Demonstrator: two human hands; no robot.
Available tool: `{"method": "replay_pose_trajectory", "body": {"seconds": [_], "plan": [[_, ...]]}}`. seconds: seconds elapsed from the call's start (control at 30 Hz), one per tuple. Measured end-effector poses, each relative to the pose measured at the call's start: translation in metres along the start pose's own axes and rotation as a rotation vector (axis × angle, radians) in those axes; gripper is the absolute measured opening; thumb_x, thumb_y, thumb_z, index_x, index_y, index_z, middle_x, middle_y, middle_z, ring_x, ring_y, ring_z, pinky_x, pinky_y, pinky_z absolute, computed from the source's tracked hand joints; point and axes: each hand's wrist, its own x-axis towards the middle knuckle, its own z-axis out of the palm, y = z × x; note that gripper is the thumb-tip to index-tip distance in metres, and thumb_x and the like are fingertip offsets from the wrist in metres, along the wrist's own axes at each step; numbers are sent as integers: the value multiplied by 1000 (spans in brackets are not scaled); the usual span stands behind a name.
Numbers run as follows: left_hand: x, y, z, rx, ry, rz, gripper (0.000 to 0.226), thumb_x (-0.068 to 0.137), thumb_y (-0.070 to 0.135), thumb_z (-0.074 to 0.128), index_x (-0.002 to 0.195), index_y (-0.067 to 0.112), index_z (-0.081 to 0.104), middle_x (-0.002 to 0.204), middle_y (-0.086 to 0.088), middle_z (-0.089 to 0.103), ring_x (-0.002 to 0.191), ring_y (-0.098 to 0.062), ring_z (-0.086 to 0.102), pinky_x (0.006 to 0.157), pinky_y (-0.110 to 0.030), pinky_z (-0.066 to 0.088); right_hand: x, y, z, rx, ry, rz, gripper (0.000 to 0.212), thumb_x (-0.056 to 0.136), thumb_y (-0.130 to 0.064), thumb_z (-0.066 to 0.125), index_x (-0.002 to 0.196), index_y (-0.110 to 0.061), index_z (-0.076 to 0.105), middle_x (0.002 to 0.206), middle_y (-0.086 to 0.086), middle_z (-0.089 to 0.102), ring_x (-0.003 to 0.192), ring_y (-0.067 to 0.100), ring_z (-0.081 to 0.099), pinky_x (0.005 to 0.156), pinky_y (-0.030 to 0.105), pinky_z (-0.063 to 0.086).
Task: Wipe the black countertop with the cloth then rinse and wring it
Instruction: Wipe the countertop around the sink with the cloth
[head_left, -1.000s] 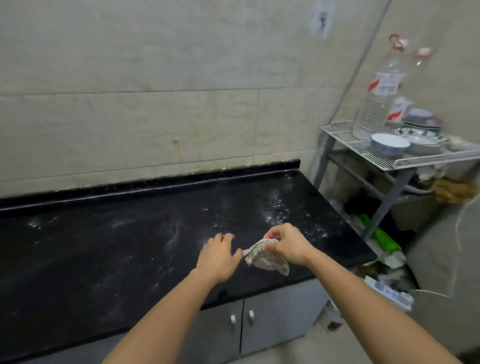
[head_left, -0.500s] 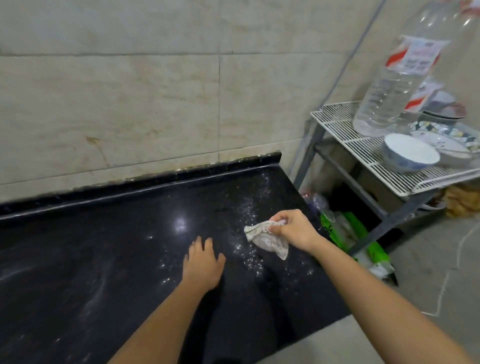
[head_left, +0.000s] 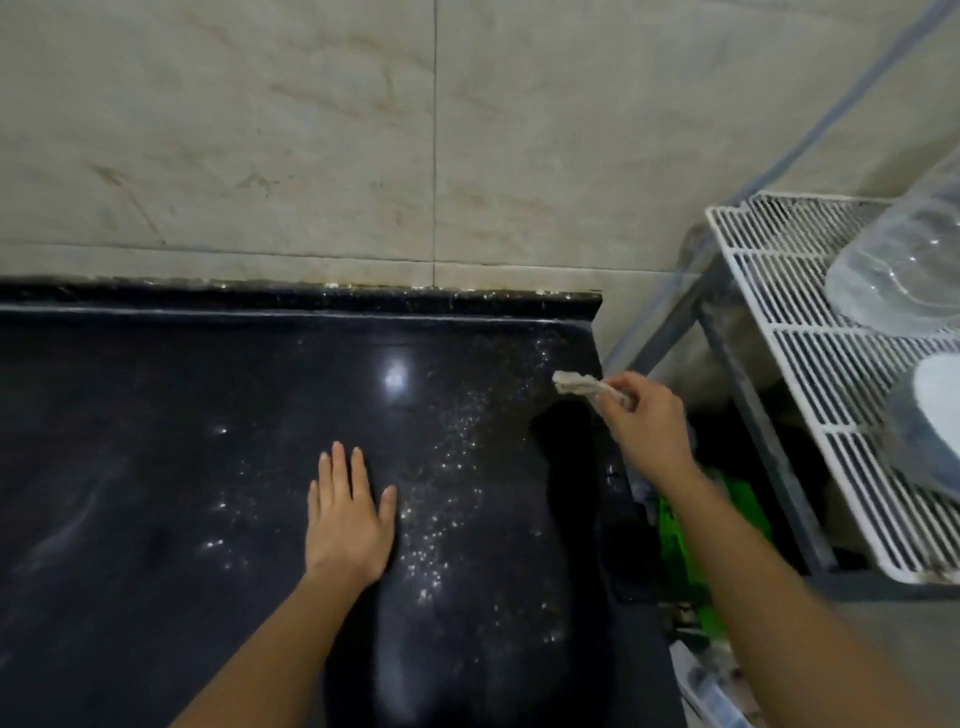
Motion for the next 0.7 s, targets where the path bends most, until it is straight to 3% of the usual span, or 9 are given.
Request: {"method": "replay_pose_trajectory", "body": {"seconds": [0.1, 0.2, 0.27, 0.4, 0.47, 0.53, 0.6, 0.7], "plan": [[-2, -3, 9, 15, 3, -71, 67, 98, 49, 11, 149, 12, -12, 156, -6, -23, 142, -19, -24, 117, -36, -10, -12, 30, 16, -89, -164, -62, 16, 89, -12, 63, 102, -9, 70, 89, 6, 68, 82, 21, 62, 72, 29, 47], [-3, -5, 16, -6, 1, -121, 66, 98, 48, 12, 149, 14, -12, 156, -4, -22, 142, -18, -23, 118, -36, -10, -30, 54, 31, -137, -403, -93, 9, 87, -12, 64, 92, -6, 68, 89, 7, 64, 84, 23, 60, 73, 34, 49], [-1, -4, 16, -19, 8, -128, 66, 99, 47, 14, 150, 15, -11, 156, -4, -21, 143, -18, -22, 117, -36, -11, -35, 61, 32, -108, -360, -94, 8, 87, -15, 66, 88, -7, 68, 89, 6, 64, 85, 23, 60, 74, 35, 49], [0, -5, 15, -45, 62, -155, 65, 99, 47, 18, 150, 16, -8, 157, -5, -19, 143, -17, -21, 115, -35, -13, -24, 58, 30, -123, -147, -230, 24, 93, -19, 58, 107, -3, 68, 107, 10, 65, 105, 30, 59, 89, 33, 44], [1, -8, 14, -53, 72, -177, 67, 98, 48, 19, 151, 15, -6, 157, -5, -18, 144, -18, -20, 116, -35, -12, -15, 61, 42, -237, -253, -320, 51, 97, -37, 40, 132, -3, 54, 140, 15, 50, 134, 30, 41, 109, 37, 34], [2, -10, 14, -54, 48, -190, 69, 97, 50, 19, 151, 15, -7, 157, -5, -18, 143, -18, -21, 117, -36, -11, -12, 69, 58, -364, -378, -313, 71, 95, -52, 16, 151, -7, 24, 159, 10, 18, 147, 20, 8, 119, 31, 7], [4, -11, 14, -68, 25, -199, 69, 97, 51, 19, 151, 17, -9, 157, -5, -21, 143, -17, -23, 117, -36, -12, -13, 79, 70, -442, -436, -277, 82, 88, -62, -5, 153, -12, 1, 161, 4, -3, 144, 11, -13, 114, 24, -15], [5, -12, 15, -81, 11, -194, 70, 97, 52, 17, 150, 19, -12, 156, -4, -24, 141, -15, -27, 115, -35, -14, -8, 86, 76, -494, -422, -254, 81, 85, -61, -10, 152, -15, -5, 160, 1, -10, 145, 11, -16, 114, 26, -18]]}}
